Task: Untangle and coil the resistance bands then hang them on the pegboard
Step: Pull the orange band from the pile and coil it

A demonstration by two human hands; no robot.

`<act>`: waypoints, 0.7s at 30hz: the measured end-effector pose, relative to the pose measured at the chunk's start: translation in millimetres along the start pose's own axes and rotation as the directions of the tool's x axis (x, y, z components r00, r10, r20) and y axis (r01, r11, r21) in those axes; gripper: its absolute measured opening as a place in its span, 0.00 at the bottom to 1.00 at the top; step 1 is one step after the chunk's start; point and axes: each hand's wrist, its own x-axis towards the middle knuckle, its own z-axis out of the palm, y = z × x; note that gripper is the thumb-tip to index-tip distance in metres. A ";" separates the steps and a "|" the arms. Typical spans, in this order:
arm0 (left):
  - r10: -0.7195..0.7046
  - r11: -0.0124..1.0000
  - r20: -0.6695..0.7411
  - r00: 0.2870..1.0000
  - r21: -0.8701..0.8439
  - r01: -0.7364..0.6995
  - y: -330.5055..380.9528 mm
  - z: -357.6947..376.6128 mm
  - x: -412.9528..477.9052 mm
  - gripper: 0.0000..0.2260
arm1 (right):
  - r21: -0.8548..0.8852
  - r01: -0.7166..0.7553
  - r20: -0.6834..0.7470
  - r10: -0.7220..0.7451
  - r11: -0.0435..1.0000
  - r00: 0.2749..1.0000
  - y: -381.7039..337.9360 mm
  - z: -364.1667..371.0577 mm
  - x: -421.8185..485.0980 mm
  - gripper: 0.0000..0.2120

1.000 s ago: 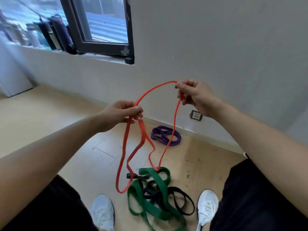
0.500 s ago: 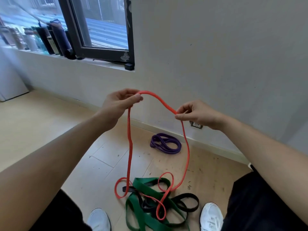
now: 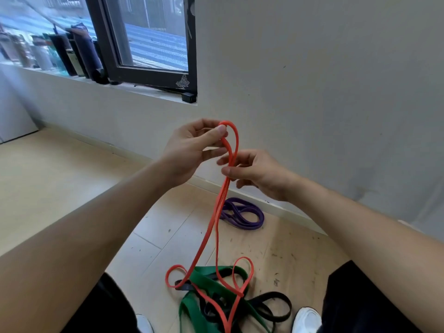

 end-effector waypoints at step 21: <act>-0.298 0.845 -0.047 0.954 0.451 0.286 -55.7 -109.3 29.8 0.06 | -0.388 -0.059 -0.196 -0.020 0.920 0.980 15.9 -72.0 0.9 0.07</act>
